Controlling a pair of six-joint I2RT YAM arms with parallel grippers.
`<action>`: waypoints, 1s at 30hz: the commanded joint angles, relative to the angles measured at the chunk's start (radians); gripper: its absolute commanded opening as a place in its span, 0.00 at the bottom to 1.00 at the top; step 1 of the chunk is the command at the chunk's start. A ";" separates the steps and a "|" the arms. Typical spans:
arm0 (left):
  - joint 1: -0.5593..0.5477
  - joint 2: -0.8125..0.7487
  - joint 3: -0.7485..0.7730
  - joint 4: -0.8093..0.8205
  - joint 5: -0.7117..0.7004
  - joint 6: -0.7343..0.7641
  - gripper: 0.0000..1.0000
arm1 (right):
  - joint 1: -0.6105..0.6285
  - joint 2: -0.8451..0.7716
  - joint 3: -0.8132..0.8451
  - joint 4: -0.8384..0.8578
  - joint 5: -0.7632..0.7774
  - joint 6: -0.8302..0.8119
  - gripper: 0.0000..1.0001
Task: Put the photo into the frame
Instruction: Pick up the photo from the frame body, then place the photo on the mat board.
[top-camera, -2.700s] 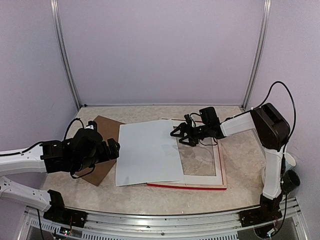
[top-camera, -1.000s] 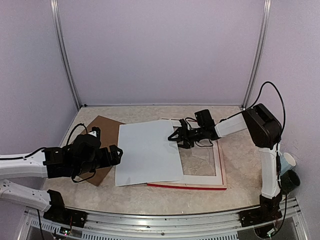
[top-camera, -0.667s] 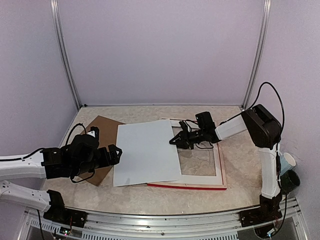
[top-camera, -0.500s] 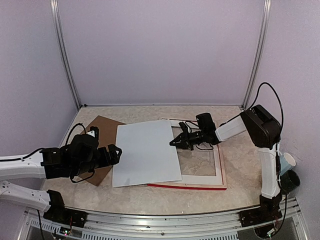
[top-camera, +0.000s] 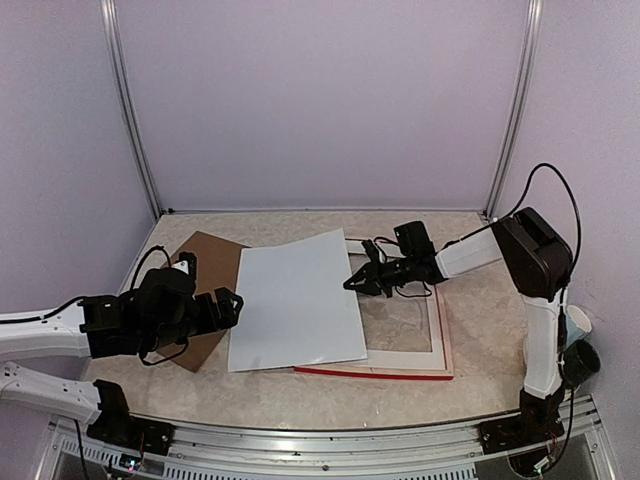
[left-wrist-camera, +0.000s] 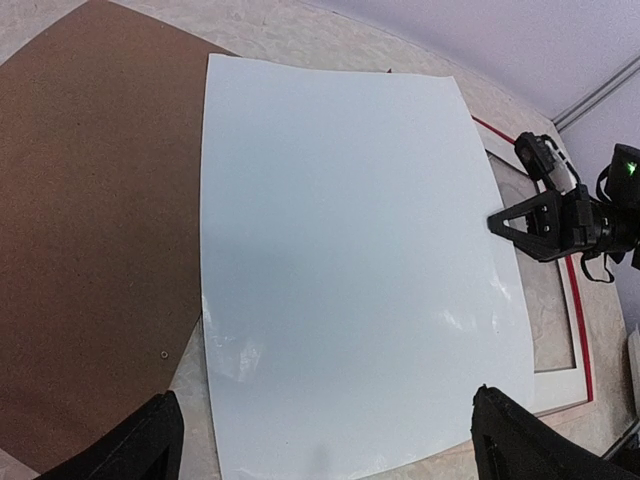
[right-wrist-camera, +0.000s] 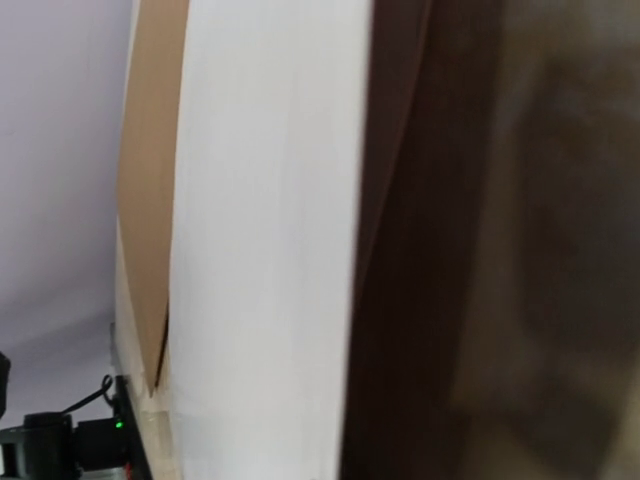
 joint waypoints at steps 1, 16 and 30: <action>0.006 -0.007 -0.004 0.009 -0.003 -0.007 0.99 | -0.007 -0.094 -0.012 -0.104 0.086 -0.075 0.00; 0.007 -0.023 -0.004 -0.004 -0.018 -0.004 0.99 | -0.051 -0.246 -0.174 -0.196 0.188 -0.167 0.00; 0.008 -0.032 -0.013 -0.004 -0.020 -0.006 0.99 | -0.153 -0.347 -0.276 -0.242 0.232 -0.231 0.00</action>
